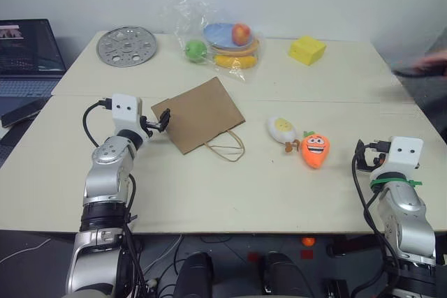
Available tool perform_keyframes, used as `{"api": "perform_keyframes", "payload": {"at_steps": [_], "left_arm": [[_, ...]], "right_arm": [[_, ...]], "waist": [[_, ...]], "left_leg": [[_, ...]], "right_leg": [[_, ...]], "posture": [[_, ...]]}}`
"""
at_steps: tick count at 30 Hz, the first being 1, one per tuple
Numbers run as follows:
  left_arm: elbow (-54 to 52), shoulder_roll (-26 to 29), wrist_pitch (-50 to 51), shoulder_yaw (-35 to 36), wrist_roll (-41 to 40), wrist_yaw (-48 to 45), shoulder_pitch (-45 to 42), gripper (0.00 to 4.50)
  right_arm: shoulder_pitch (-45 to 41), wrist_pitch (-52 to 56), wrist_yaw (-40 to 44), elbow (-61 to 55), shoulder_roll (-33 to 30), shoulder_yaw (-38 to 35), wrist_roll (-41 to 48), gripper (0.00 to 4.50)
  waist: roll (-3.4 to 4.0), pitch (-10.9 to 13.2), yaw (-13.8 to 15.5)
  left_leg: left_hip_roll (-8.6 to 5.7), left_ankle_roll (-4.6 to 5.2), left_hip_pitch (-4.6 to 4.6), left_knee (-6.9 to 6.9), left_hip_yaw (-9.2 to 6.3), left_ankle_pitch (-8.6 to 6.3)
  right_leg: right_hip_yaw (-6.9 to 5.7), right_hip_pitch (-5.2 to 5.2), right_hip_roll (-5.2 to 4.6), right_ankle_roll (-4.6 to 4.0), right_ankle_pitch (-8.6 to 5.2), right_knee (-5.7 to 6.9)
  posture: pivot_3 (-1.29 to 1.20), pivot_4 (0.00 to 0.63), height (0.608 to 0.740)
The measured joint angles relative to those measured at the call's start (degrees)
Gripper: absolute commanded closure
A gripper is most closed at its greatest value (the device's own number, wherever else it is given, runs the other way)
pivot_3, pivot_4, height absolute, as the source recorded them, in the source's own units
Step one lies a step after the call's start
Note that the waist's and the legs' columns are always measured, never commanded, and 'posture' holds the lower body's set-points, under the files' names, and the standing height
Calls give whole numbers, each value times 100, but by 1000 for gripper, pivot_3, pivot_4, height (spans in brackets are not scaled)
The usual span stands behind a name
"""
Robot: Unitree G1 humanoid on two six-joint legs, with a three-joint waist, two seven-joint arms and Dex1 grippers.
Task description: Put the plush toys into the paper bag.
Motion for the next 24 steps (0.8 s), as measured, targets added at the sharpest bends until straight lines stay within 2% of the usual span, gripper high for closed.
{"api": "perform_keyframes", "payload": {"at_steps": [20,24], "left_arm": [[-428,41,15,12,-316,-493,100,19],[-817,388,13,-154,-490,-1257,289,19]], "right_arm": [[-27,-13,74,55,-42,-11,1,0],[-30,80,306,-217,-102,-25,271,0]], "waist": [[0,0,0],[0,0,-7]], "left_leg": [[0,0,0,0,0,0],[2,-1,0,-2,2,0]], "right_leg": [[0,0,0,-4,-2,0],[2,-2,0,-7,-4,0]], "posture": [[0,150,740],[0,150,740]]}}
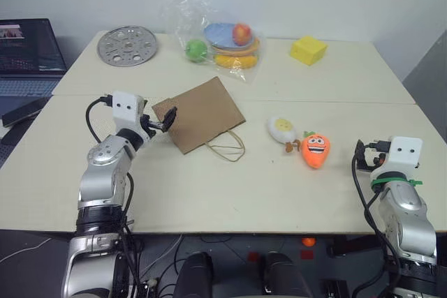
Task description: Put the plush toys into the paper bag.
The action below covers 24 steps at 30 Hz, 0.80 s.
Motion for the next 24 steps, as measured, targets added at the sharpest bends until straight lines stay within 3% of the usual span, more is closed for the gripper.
{"api": "perform_keyframes", "payload": {"at_steps": [4,7,11,15,24], "left_arm": [[-364,429,82,-214,-262,-880,-15,19],[-667,850,138,-736,-368,-1898,-67,19],[-708,1000,-171,-1444,-102,-2627,-136,19],[-161,608,-739,-1932,410,-2591,-342,19],[1325,28,-1660,-2318,1147,-2435,-883,19]], "right_arm": [[-72,401,875,-505,-290,-30,980,0],[-132,1126,2030,-1350,-1084,236,2047,0],[-127,1761,2825,-2038,-1794,465,2887,0],[-81,2210,3002,-2441,-2068,714,3322,0],[-69,2447,2315,-2894,-1778,1037,3438,0]], "waist": [[2,1,-1],[5,3,2],[3,2,23],[2,3,41],[-2,4,40]], "left_leg": [[1,0,0,-1,-2,0],[6,-5,1,-2,-8,-3],[8,-13,0,-6,-14,-9],[2,2,-6,-4,-18,-1],[-7,5,-10,-2,-18,0]], "right_leg": [[-1,0,0,-3,-2,1],[0,1,-2,-11,-6,-3],[-3,1,-17,-28,-16,-6],[-3,1,-40,-28,-18,-8],[-8,-1,-36,-17,-23,-5]], "posture": [[0,150,740],[0,150,740],[0,150,740],[0,150,740],[0,150,740]]}}
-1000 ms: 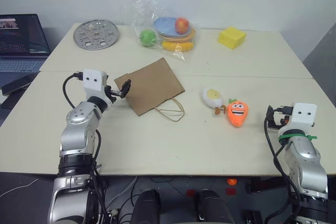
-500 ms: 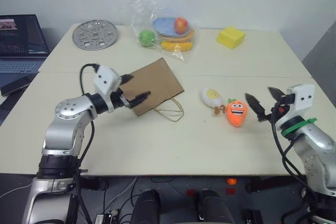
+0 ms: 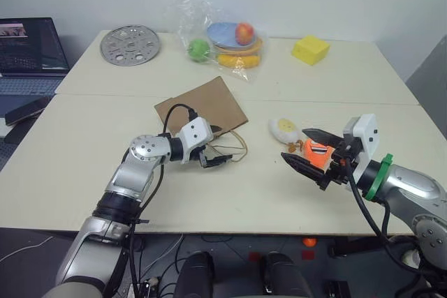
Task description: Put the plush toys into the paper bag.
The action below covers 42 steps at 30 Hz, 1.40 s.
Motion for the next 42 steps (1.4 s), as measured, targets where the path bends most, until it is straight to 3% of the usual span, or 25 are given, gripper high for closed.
{"api": "perform_keyframes", "payload": {"at_steps": [4,15,20,26,30,32,39,42], "left_arm": [[535,-192,-361,-105,216,-3,-182,864],[759,-415,-429,-114,156,-187,-446,4361],[611,-378,-46,39,-216,-569,-572,4468],[89,-138,1565,822,-1420,-1024,-1231,4468],[-284,42,2437,1203,-2095,-1281,-1519,4500],[-298,122,2681,1245,-2198,-1311,-1479,4500],[-675,174,2856,1232,-2300,-1389,-1230,4500],[-858,181,2973,1239,-2347,-1369,-1162,4500]], "right_arm": [[146,16,-208,-186,45,15,0,0],[159,17,-484,-232,54,11,45,0],[228,-42,-520,-227,56,17,-22,0],[-220,-79,-603,1,360,387,-159,0],[-672,-175,-604,414,508,701,-385,1178],[-1044,-200,-486,755,544,994,-553,1979],[-2306,-230,-392,1878,1351,1831,-1039,4445],[-2586,-410,-383,2507,1783,2095,-1325,4477]], "waist": [[0,0,6],[0,0,-3],[0,0,-7],[-3,2,-30],[-1,1,-39],[-2,2,-38],[-2,2,-40],[-2,2,-37]], "left_leg": [[-2,0,-2,0,1,0],[0,0,-1,3,0,0],[2,0,-1,3,-1,0],[6,0,1,10,-6,1],[3,0,2,9,-4,1],[4,0,0,8,-1,1],[9,0,-1,6,-1,1],[8,0,-4,6,-1,1]], "right_leg": [[-2,0,6,4,-2,0],[-2,1,29,8,1,3],[-1,1,33,8,1,4],[-1,2,43,15,5,11],[2,3,44,20,6,9],[1,-1,46,32,11,11],[-1,-8,54,35,13,23],[-1,-10,54,39,15,23]], "posture": [[0,150,740],[0,150,740],[0,150,740],[0,150,740],[0,150,740],[0,150,740],[0,150,740],[0,150,740]]}}
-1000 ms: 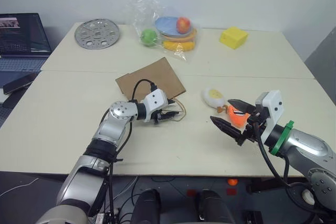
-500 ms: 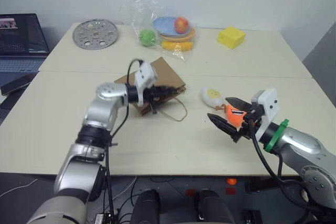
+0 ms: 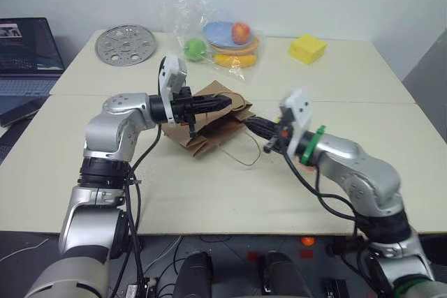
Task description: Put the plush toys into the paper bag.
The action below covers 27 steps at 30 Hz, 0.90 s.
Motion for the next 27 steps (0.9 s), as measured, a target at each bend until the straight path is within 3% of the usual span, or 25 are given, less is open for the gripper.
{"api": "perform_keyframes", "payload": {"at_steps": [6,13,22,27], "left_arm": [[-391,107,345,159,-260,102,185,4500],[-673,317,550,361,-441,260,312,4500],[-215,634,-153,909,-281,781,-144,4500],[201,499,-639,1200,-233,1366,-451,4500]], "right_arm": [[-626,-1022,117,1905,933,670,-1005,4477],[-1144,-2278,-119,4153,1944,763,-1970,4477],[-922,-2368,-151,4736,2206,662,-2377,4477],[-920,-2364,-136,4737,2204,604,-2483,4477]], "waist": [[0,0,-20],[0,0,-1],[-1,0,-23],[-3,1,-10]], "left_leg": [[1,-1,1,3,4,1],[-1,-3,-4,2,2,2],[2,-19,4,2,3,11],[3,-27,3,4,2,16]], "right_leg": [[3,-2,1,11,6,3],[4,-28,2,11,6,52],[3,-34,3,9,5,76],[1,-35,3,8,5,77]], "posture": [[0,150,740],[0,150,740],[0,150,740],[0,150,740]]}}
